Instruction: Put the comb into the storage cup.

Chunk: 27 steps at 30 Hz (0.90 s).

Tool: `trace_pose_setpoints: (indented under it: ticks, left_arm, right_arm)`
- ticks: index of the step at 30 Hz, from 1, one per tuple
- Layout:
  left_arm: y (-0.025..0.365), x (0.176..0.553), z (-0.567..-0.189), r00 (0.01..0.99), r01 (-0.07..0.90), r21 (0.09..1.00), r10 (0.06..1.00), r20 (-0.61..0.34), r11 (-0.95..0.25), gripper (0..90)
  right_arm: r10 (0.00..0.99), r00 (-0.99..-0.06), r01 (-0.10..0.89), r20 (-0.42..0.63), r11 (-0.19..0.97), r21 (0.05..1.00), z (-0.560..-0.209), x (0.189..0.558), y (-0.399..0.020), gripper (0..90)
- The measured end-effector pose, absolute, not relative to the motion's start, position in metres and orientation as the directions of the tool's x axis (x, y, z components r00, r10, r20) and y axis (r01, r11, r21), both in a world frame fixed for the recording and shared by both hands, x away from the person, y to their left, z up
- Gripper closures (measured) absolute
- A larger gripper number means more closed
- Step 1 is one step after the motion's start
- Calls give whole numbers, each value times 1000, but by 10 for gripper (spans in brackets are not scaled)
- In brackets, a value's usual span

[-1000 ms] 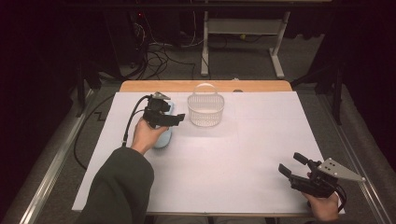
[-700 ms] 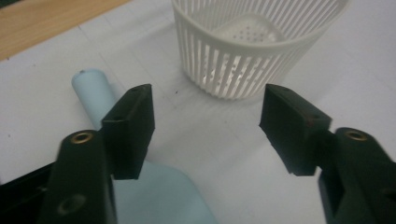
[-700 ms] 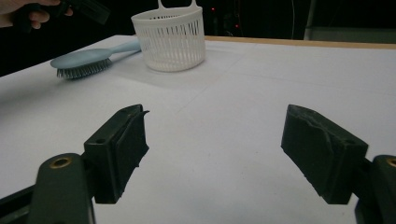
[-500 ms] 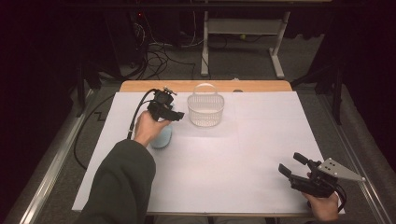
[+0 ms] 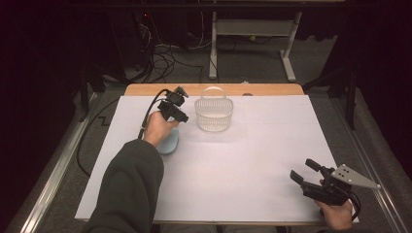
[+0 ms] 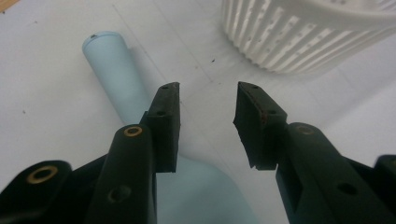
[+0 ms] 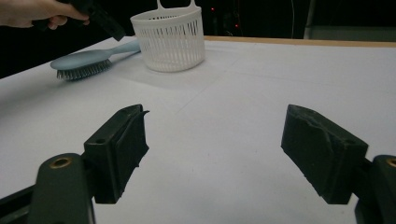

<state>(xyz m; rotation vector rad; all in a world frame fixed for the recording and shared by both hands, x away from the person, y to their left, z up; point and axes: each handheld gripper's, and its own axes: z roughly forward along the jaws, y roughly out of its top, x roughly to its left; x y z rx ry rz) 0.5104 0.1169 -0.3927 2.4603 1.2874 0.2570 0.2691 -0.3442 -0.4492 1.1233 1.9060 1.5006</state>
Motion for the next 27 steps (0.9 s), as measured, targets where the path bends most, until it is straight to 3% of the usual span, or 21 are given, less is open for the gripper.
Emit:
trace_pose_setpoints:
  ticks: [5, 14, 27]
  left_arm:
    - [116, 517, -404, 564, 775, 338, 826, 13, -534, 752]
    - [121, 525, -413, 527, 799, 324, 849, 26, -506, 870]
    - [125, 529, -418, 507, 810, 311, 860, 56, -497, 879]
  right_arm:
    - [820, -558, 314, 127, 67, 947, -449, 269, -344, 225]
    - [821, -558, 312, 126, 67, 948, -449, 269, -345, 225]
    - [820, -557, 314, 131, 62, 948, -449, 268, -345, 225]
